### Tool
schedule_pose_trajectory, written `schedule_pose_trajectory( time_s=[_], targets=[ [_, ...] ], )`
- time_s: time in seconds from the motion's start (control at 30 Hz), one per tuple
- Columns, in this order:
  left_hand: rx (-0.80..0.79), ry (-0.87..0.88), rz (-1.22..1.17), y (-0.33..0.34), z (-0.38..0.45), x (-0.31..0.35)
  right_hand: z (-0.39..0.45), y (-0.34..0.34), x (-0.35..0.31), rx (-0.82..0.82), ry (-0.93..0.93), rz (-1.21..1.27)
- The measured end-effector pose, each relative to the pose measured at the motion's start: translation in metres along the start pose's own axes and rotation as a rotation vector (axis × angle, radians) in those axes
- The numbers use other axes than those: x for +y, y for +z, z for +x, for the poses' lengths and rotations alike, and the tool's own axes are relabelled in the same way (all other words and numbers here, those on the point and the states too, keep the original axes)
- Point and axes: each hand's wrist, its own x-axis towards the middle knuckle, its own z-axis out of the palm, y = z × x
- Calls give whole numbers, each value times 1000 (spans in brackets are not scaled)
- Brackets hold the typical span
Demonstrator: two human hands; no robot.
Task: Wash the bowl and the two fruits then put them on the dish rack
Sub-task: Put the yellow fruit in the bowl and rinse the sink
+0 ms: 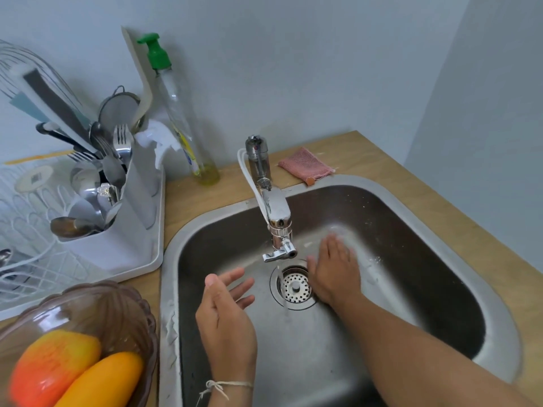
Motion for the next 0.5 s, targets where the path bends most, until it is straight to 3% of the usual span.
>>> schedule_pose_trajectory(
  time_s=[0.07,0.2,0.23,0.3,0.4,0.5],
  targets=[
    [-7,15,4,1,1,1,0,-2,6,-20,35,-54],
    [-8,41,17,0,5,1,-3,0,-7,-131,-468,-82],
    [-6,40,18,0,6,0,-6,3,-11,-153,-518,-91],
    [0,36,17,-1,5,-2,-8,6,-16,-101,-410,-58],
    [-12,34,10,0,4,-1,-5,0,-8,-26,-92,-8],
    [-27,51,17,1,5,1,-3,-4,-6,-49,-64,-38]
  ],
)
